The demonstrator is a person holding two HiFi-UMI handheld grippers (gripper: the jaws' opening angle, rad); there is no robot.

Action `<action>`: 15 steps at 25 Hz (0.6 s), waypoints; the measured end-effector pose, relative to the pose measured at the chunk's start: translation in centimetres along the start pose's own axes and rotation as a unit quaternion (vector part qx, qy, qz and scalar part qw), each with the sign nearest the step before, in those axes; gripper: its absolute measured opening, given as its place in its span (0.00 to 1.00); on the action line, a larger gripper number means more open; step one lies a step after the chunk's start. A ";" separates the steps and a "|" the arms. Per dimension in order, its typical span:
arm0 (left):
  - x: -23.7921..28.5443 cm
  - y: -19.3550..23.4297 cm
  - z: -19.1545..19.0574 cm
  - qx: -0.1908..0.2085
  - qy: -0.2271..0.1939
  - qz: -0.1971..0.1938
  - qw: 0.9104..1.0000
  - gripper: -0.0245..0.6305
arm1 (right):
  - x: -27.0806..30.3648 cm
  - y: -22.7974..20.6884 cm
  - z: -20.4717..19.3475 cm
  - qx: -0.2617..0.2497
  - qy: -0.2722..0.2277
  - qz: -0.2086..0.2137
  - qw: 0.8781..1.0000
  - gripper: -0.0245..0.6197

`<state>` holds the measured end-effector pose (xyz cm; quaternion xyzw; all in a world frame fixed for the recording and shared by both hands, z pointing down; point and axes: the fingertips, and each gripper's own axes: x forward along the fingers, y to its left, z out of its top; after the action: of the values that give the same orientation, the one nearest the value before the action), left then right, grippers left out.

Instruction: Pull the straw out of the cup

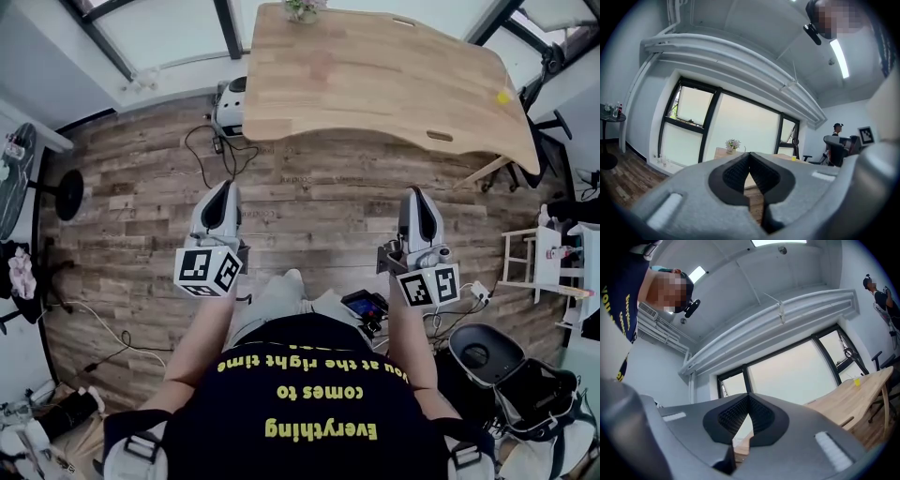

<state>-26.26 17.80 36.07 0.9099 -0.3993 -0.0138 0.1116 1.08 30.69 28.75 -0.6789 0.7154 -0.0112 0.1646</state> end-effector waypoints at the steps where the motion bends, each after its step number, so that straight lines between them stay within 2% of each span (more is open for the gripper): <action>1: 0.3 0.2 0.0 -0.001 0.001 0.000 1.000 0.04 | 0.4 -0.1 -0.1 0.001 0.001 -0.001 1.000 0.05; 15: 0.3 2.8 -0.7 -0.013 0.013 -0.004 1.000 0.04 | 2.3 0.6 -1.8 -0.002 0.017 -0.017 1.000 0.05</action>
<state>-27.98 15.85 37.40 0.9100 -0.3939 -0.0075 0.1291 -0.04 28.16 29.75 -0.6912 0.7063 -0.0244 0.1511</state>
